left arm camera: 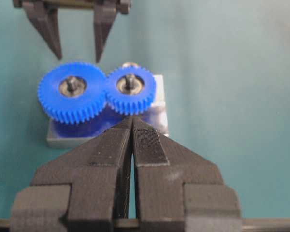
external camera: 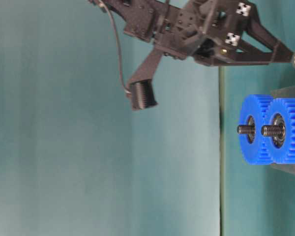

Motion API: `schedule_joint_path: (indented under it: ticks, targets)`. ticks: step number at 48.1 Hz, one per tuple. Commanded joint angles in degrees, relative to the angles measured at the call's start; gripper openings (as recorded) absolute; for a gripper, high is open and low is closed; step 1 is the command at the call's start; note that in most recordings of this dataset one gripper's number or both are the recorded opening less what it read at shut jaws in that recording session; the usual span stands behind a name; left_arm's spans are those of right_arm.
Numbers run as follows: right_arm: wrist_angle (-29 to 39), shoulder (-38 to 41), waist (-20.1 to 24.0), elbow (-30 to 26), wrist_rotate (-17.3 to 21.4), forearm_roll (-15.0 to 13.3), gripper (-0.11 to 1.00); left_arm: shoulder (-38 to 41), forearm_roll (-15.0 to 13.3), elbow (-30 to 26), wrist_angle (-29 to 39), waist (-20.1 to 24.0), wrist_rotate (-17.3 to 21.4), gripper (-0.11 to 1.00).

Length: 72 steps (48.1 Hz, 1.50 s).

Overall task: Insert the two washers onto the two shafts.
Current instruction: 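Move the right gripper over the upper silver washer beside the plate, then close the right gripper on the upper washer and lift it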

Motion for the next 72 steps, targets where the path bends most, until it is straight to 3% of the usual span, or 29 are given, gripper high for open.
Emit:
schedule_joint_path:
  ticks: [1, 39, 47, 59, 72]
  targets:
    - [-0.6, -0.1, 0.4, -0.8, -0.4, 0.0, 0.82, 0.2, 0.1, -0.7, -0.3, 0.1, 0.0, 0.01]
    - [-2.5, 3.2, -0.1, 0.4, -0.8, -0.3, 0.79, 0.2, 0.2, -0.4, -0.3, 0.1, -0.2, 0.01]
    - [-3.2, 3.3, -0.1, 1.1, -0.4, -0.3, 0.69, 0.2, 0.1, -0.4, -0.3, 0.1, -0.3, 0.01]
    - [-3.0, 3.3, 0.0, 1.1, -0.1, -0.3, 0.38, 0.2, 0.2, -0.4, -0.3, 0.1, -0.4, 0.01]
    - [-2.7, 2.7, 0.0, 0.8, 1.1, -0.3, 0.36, 0.2, 0.2, -0.2, -0.3, 0.1, -0.4, 0.01]
